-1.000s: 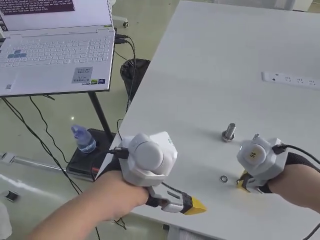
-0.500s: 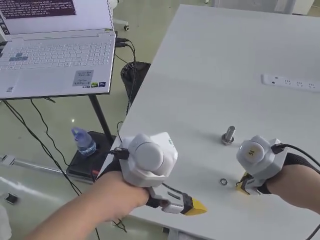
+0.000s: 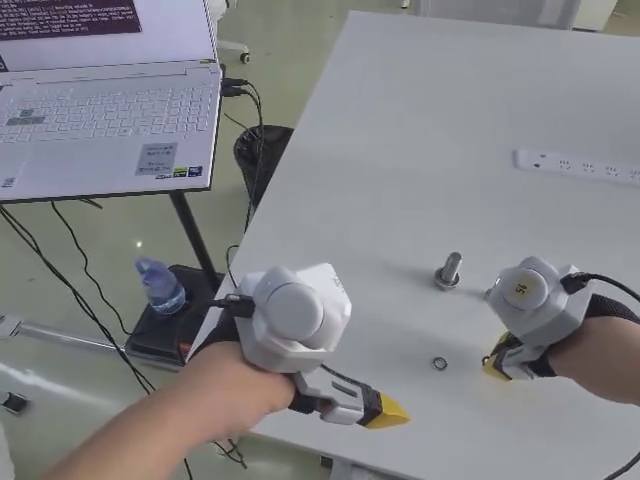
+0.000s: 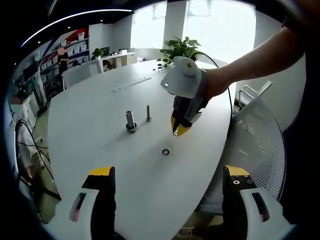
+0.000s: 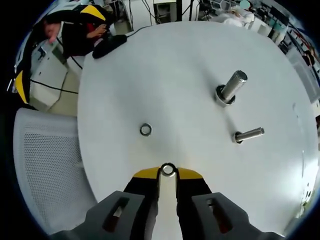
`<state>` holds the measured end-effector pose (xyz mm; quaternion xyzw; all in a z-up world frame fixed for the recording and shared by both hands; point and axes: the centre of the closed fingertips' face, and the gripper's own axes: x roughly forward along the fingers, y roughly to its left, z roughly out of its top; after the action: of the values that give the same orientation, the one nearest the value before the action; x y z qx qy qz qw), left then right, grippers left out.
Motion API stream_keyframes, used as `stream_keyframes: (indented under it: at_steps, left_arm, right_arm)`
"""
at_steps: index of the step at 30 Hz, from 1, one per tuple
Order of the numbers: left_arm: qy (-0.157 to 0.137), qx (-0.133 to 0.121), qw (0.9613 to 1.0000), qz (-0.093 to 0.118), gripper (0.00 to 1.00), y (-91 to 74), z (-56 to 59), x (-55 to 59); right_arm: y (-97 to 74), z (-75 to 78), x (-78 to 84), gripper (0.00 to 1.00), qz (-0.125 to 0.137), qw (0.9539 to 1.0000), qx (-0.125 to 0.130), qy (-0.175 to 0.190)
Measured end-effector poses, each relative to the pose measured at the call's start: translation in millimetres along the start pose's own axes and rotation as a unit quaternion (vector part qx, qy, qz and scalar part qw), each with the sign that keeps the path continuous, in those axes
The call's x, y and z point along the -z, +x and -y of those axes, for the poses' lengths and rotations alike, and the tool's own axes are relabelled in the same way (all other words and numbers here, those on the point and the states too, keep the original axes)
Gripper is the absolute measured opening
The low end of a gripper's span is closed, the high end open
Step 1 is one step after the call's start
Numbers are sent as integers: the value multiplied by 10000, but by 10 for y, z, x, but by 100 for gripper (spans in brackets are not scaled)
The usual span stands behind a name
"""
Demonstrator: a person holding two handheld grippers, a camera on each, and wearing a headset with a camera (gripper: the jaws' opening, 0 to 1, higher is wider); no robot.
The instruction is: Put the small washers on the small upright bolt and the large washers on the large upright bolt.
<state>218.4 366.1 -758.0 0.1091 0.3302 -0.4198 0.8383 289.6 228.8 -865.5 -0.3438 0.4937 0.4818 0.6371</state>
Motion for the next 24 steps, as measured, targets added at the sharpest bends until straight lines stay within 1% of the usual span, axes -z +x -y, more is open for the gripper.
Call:
stream_keyframes:
  at_steps: [2,8,14,20,24]
  left_arm:
    - [2,-1,10000,10,88,2,-3,-5]
    - [10,8,10000,10,88,8,11,-8]
    - [21,8,10000,-15,88,4,19,3]
    - [11,13,10000,-23,87,-4,38,9]
    - [21,29,10000,-21,87,-1,53,7]
  right_arm:
    - [-14,5,30,12,-7,10000,-32,21]
    - [-85,14,73,12,8,10000,-27,47]
    - [-166,88,96,12,29,9999,20,129]
    - [-325,174,29,12,78,9997,116,187]
    - [-399,244,-4,12,81,9997,171,173]
